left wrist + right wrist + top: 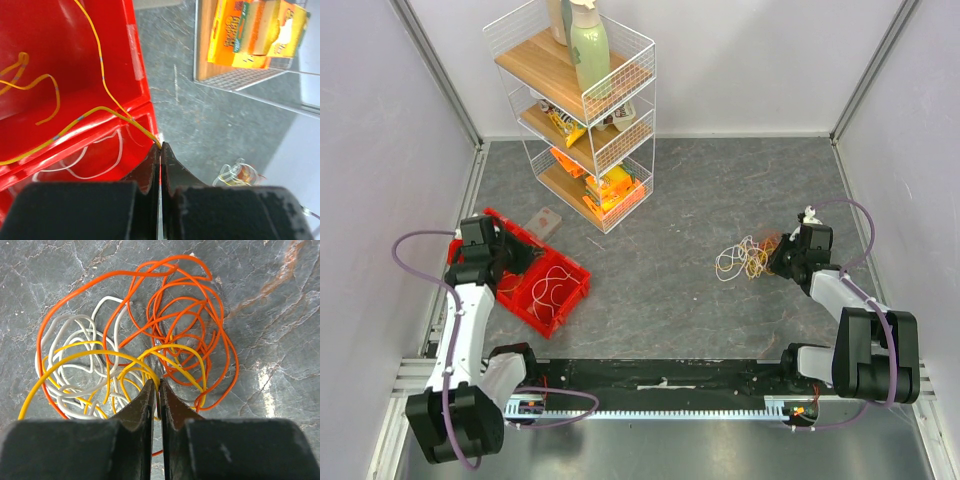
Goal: Untangle the cables
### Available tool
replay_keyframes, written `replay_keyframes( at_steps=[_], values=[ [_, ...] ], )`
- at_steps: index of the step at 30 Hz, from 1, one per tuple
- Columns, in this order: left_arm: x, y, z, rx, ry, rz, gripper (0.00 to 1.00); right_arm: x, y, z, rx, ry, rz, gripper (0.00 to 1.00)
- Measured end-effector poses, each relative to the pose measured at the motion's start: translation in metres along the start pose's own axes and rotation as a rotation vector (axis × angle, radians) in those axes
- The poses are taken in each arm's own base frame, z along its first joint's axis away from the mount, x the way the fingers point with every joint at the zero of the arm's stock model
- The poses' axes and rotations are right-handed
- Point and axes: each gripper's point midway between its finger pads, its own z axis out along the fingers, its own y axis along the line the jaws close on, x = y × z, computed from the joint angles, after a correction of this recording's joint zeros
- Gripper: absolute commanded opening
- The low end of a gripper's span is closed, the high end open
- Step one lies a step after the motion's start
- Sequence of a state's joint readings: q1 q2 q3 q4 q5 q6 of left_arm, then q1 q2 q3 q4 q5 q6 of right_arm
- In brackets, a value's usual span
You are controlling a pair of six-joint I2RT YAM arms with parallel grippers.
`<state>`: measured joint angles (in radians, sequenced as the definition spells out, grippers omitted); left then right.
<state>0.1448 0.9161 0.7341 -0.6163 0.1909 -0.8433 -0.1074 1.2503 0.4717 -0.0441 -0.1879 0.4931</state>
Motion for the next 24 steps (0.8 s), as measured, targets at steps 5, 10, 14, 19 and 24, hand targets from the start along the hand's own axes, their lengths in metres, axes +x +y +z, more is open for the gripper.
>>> replay_keyframes(
  at_steps=[5,10,14,19,24],
  values=[
    [0.015,-0.007,0.007,0.083,0.108,-0.093,0.02,0.0,0.0,0.0,0.0,0.0,0.0,0.15],
    [0.013,-0.024,-0.026,0.171,0.047,-0.086,0.02,0.0,0.001,0.0,-0.003,0.0,0.0,0.15],
    [0.005,-0.046,-0.064,0.266,-0.025,-0.074,0.02,0.003,0.003,0.001,-0.017,0.003,0.0,0.15],
    [0.0,-0.051,-0.065,0.259,-0.022,-0.092,0.02,0.005,0.006,0.003,-0.03,0.011,-0.005,0.15],
    [-0.008,-0.031,-0.032,0.118,-0.002,-0.136,0.02,0.005,0.006,0.003,-0.032,0.009,-0.008,0.15]
  ],
)
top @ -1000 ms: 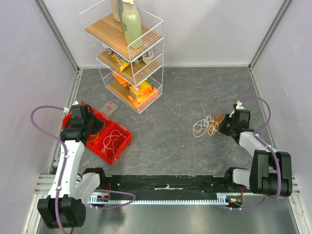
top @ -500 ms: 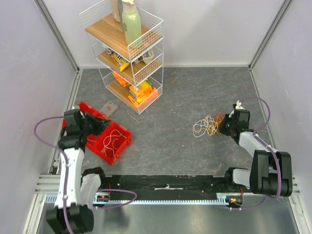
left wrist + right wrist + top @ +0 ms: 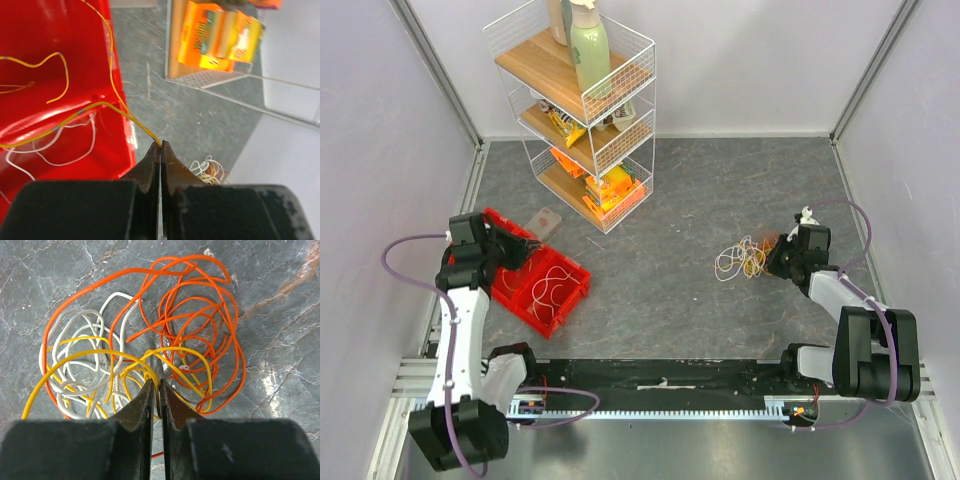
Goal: Untangle the cables
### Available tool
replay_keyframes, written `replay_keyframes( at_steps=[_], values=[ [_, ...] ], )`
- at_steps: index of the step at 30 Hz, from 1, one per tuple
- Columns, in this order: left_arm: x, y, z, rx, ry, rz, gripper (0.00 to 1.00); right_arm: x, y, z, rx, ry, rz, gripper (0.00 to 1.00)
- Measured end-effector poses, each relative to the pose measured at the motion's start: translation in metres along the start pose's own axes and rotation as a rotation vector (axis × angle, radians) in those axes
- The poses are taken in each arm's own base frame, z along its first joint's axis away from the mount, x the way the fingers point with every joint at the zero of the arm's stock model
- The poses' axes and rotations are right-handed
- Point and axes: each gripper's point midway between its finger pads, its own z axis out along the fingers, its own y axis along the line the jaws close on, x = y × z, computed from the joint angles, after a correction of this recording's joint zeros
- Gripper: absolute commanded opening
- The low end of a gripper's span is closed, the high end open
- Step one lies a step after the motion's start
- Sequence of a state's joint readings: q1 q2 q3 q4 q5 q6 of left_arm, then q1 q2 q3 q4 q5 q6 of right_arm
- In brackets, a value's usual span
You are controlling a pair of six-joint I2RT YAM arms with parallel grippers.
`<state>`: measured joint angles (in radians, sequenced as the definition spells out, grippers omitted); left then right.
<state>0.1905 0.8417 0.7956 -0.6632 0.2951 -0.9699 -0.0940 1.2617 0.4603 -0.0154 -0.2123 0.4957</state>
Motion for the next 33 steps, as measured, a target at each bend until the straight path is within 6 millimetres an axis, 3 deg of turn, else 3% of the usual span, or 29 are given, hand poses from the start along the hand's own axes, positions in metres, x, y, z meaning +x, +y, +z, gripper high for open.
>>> replay_keyframes(
  at_steps=[5,9,13,16,22,26,33],
  values=[
    [-0.018,0.038,0.029,-0.165,-0.047,-0.049,0.02,-0.004,0.002,-0.002,-0.006,-0.016,-0.005,0.15],
    [-0.02,0.068,0.044,-0.263,-0.062,-0.084,0.04,-0.004,0.002,-0.002,-0.006,-0.016,-0.006,0.16],
    [-0.012,0.086,0.048,-0.3,-0.059,-0.104,0.5,0.0,0.001,-0.002,-0.005,-0.01,-0.004,0.15],
    [-0.016,0.082,0.047,-0.284,-0.079,-0.107,0.7,0.001,0.001,-0.002,-0.005,-0.006,-0.004,0.16],
    [-0.013,0.064,0.035,-0.193,-0.075,-0.08,0.92,0.004,0.005,0.0,-0.015,0.005,-0.019,0.16],
    [-0.007,0.045,0.019,-0.091,-0.071,-0.018,0.95,0.01,0.015,0.001,-0.027,0.018,-0.056,0.17],
    [0.003,0.01,-0.019,0.101,-0.087,0.154,0.92,0.043,0.058,0.005,-0.132,0.096,-0.228,0.18]
  ],
)
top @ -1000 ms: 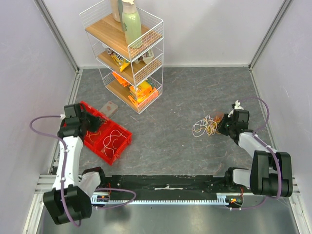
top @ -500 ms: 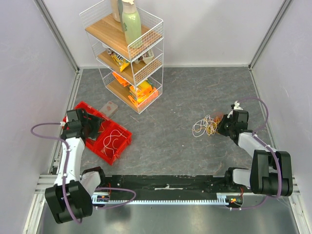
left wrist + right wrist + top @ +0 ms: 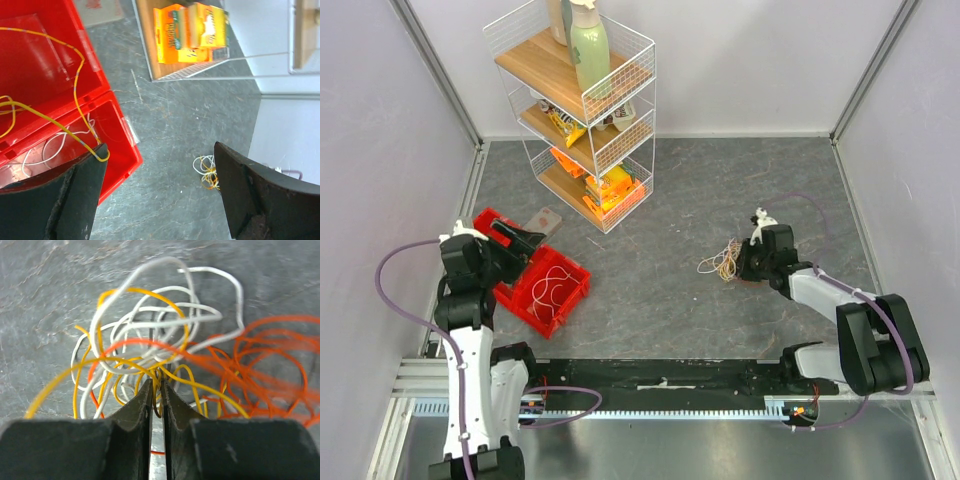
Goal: Untangle the cables
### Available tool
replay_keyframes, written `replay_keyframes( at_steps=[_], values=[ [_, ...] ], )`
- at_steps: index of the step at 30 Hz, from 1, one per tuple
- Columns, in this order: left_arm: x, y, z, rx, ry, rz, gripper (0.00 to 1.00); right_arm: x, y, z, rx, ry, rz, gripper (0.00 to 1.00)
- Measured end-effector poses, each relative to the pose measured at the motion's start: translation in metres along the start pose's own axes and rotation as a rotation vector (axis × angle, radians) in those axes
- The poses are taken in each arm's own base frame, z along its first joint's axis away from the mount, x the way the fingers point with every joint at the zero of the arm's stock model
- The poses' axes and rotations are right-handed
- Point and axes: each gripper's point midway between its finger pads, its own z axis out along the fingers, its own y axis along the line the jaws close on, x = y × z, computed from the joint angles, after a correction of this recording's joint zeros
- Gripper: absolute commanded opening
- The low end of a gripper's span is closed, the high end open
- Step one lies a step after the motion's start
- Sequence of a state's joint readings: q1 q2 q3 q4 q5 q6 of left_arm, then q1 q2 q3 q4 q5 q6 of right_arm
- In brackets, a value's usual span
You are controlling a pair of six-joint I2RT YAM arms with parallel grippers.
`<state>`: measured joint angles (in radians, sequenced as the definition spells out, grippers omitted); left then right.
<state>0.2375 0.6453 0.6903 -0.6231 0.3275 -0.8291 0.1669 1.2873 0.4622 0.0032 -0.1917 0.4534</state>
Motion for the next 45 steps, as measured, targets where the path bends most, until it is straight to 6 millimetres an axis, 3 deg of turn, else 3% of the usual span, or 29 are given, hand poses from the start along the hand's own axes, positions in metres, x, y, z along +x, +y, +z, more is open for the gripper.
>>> replay_keyframes(
  at_steps=[3,6,7,8,9,11,13,20,26,27,29,31,32,37,41,45],
  values=[
    [-0.001,-0.013,-0.007,0.054,0.003,0.056,0.91,0.007,0.016,0.006,-0.041,0.034,-0.055,0.18],
    [-0.001,-0.01,0.0,0.035,0.023,0.061,0.82,0.007,0.021,0.008,-0.053,0.044,-0.079,0.18],
    [-0.001,-0.007,0.004,0.022,0.032,0.056,0.71,0.007,0.021,0.008,-0.052,0.044,-0.082,0.18],
    [-0.002,-0.003,0.011,-0.001,0.047,0.049,0.55,0.006,0.021,0.008,-0.051,0.042,-0.086,0.18],
    [-0.002,0.003,0.02,-0.03,0.061,0.041,0.31,0.006,0.02,0.008,-0.05,0.042,-0.087,0.18],
    [-0.002,0.017,0.037,-0.096,0.092,0.015,0.03,0.006,0.02,0.008,-0.048,0.042,-0.089,0.18],
    [0.001,0.034,0.052,-0.172,0.127,-0.025,0.02,0.006,0.02,0.008,-0.048,0.041,-0.091,0.18],
    [0.008,0.089,0.077,-0.374,0.117,-0.147,0.02,0.006,0.02,0.008,-0.049,0.04,-0.093,0.18],
    [0.007,0.115,0.083,-0.468,0.075,-0.162,0.04,0.004,0.022,0.009,-0.055,0.031,-0.09,0.18],
    [0.007,0.118,0.084,-0.477,0.076,-0.162,0.18,0.003,0.022,0.009,-0.057,0.028,-0.089,0.18],
    [0.008,0.12,0.084,-0.489,0.082,-0.16,0.53,0.001,0.023,0.009,-0.061,0.022,-0.089,0.18],
    [0.006,0.116,0.081,-0.474,0.079,-0.144,0.86,0.0,0.023,0.009,-0.062,0.018,-0.089,0.18],
    [0.004,0.112,0.079,-0.456,0.068,-0.135,0.93,0.0,0.024,0.009,-0.064,0.016,-0.089,0.18],
    [-0.015,0.067,0.045,-0.278,-0.056,-0.08,0.96,-0.001,0.025,0.009,-0.066,0.011,-0.087,0.18],
    [-0.017,0.041,0.02,-0.159,-0.103,-0.053,0.96,0.0,0.024,0.011,-0.065,0.018,-0.084,0.18],
    [-0.009,0.02,0.006,-0.07,-0.067,-0.038,0.84,0.004,0.024,0.012,-0.063,0.031,-0.086,0.17]
  ],
)
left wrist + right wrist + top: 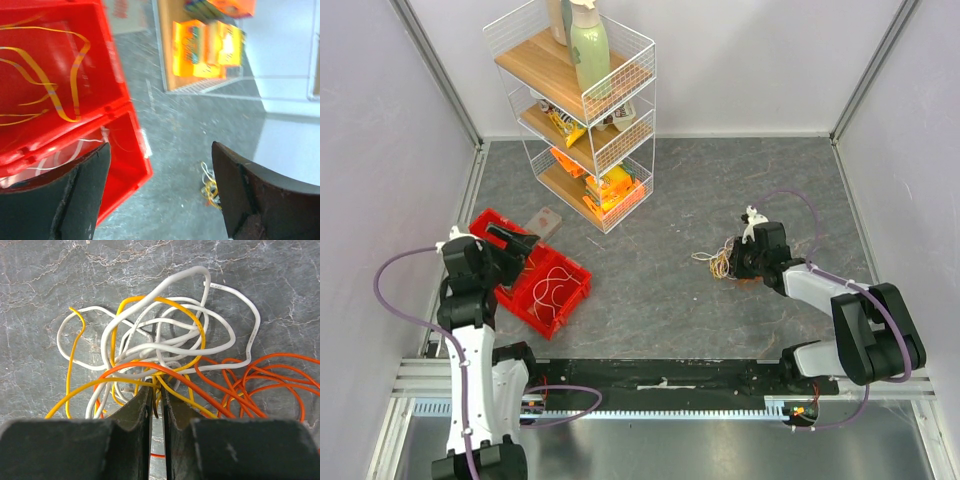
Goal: Untangle the cables
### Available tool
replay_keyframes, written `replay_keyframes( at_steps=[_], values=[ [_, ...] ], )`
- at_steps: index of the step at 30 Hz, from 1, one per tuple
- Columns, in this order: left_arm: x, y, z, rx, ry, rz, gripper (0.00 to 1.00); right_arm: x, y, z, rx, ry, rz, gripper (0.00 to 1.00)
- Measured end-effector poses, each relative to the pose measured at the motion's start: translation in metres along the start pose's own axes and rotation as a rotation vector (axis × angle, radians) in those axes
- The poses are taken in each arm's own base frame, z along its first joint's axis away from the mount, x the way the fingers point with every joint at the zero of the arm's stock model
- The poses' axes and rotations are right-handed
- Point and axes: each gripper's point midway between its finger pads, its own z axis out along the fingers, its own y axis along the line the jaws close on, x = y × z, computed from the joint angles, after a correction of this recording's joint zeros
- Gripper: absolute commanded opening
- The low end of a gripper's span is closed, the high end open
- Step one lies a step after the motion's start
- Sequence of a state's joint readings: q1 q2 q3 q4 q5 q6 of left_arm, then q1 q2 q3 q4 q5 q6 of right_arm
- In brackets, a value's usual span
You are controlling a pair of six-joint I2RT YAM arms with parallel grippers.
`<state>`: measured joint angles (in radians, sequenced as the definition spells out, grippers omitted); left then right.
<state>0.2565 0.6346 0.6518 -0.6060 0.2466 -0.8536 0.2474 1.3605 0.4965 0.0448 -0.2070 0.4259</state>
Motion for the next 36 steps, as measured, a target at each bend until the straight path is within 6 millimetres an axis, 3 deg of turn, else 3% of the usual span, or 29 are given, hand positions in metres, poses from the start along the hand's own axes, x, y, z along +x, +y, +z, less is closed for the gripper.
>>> replay_keyframes(
  at_steps=[3,5,8,11,15,19,22,25,27,31,36],
  values=[
    [0.014,-0.026,-0.005,0.12,0.082,0.035,0.85,0.001,0.002,0.0,-0.003,0.002,-0.008,0.17],
    [0.034,-0.045,-0.007,0.207,0.17,0.092,0.83,0.003,0.007,0.001,-0.014,0.008,-0.021,0.17],
    [0.093,-0.083,-0.016,0.368,0.367,0.268,0.79,0.011,0.024,0.001,-0.057,0.035,-0.062,0.17],
    [0.163,-0.106,-0.032,0.505,0.562,0.427,0.75,0.028,0.056,-0.001,-0.139,0.081,-0.133,0.17],
    [0.244,-0.105,-0.045,0.583,0.758,0.566,0.69,0.051,0.094,-0.009,-0.234,0.119,-0.21,0.17],
    [0.308,-0.09,-0.049,0.582,0.891,0.699,0.6,0.07,0.096,-0.012,-0.254,0.151,-0.209,0.17],
    [0.321,-0.085,-0.034,0.542,0.879,0.766,0.64,0.075,0.096,-0.012,-0.261,0.157,-0.198,0.17],
    [0.317,-0.088,-0.019,0.527,0.806,0.821,0.71,0.075,0.096,-0.013,-0.264,0.153,-0.195,0.17],
    [0.316,-0.095,-0.013,0.537,0.775,0.852,0.71,0.076,0.096,-0.014,-0.267,0.153,-0.194,0.17],
    [0.324,-0.108,0.001,0.543,0.758,0.898,0.59,0.077,0.097,-0.014,-0.275,0.154,-0.194,0.17],
    [0.336,-0.104,0.029,0.474,0.762,0.927,0.46,0.078,0.097,-0.016,-0.279,0.152,-0.194,0.18]
  ],
)
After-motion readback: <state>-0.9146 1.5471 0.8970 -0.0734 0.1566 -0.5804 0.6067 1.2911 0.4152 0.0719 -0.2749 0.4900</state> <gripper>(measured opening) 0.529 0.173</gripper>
